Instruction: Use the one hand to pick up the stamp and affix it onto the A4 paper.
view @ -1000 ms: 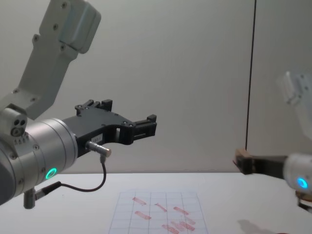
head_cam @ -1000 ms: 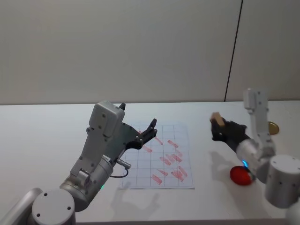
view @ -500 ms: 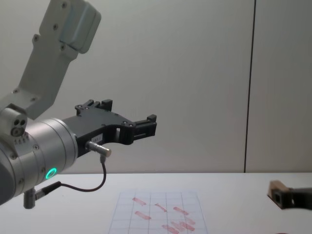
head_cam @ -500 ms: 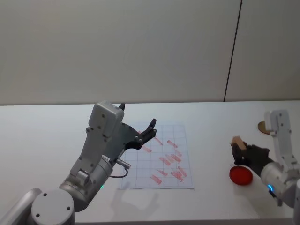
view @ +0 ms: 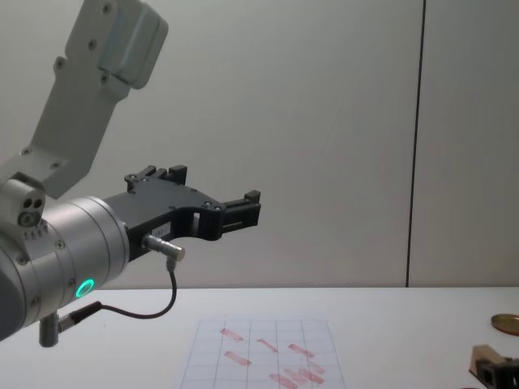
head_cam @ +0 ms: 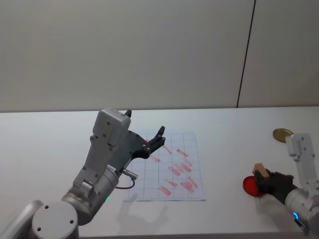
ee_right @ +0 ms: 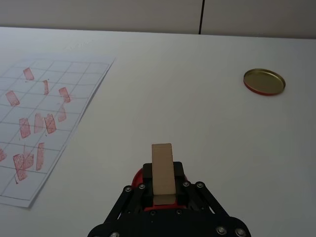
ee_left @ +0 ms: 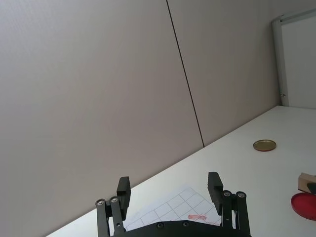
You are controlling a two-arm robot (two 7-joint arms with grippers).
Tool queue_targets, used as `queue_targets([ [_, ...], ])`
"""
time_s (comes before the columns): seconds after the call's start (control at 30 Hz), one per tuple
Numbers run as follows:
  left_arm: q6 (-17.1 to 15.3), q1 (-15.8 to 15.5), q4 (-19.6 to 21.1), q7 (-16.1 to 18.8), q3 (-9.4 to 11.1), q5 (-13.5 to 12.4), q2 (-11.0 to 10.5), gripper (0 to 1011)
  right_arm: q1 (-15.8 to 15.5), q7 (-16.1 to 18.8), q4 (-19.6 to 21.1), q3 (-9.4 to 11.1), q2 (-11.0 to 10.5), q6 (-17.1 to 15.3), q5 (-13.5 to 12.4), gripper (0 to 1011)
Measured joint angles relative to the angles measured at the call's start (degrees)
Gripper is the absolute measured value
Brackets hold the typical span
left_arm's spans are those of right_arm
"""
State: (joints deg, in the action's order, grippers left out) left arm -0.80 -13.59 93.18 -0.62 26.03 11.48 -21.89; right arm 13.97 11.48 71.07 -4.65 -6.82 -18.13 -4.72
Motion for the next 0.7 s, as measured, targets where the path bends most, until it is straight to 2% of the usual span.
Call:
queue_targets([
  [0.47, 0.0, 0.0, 0.0, 0.0, 0.0, 0.0, 0.0, 993, 0.7, 0.5, -3.5, -0.1, 0.2, 1.0, -1.3, 232],
  [0.7, 0.0, 0.0, 0.0, 0.0, 0.0, 0.0, 0.0, 993, 1.1, 0.5, -4.3, -0.2, 0.3, 1.5, -1.5, 435],
])
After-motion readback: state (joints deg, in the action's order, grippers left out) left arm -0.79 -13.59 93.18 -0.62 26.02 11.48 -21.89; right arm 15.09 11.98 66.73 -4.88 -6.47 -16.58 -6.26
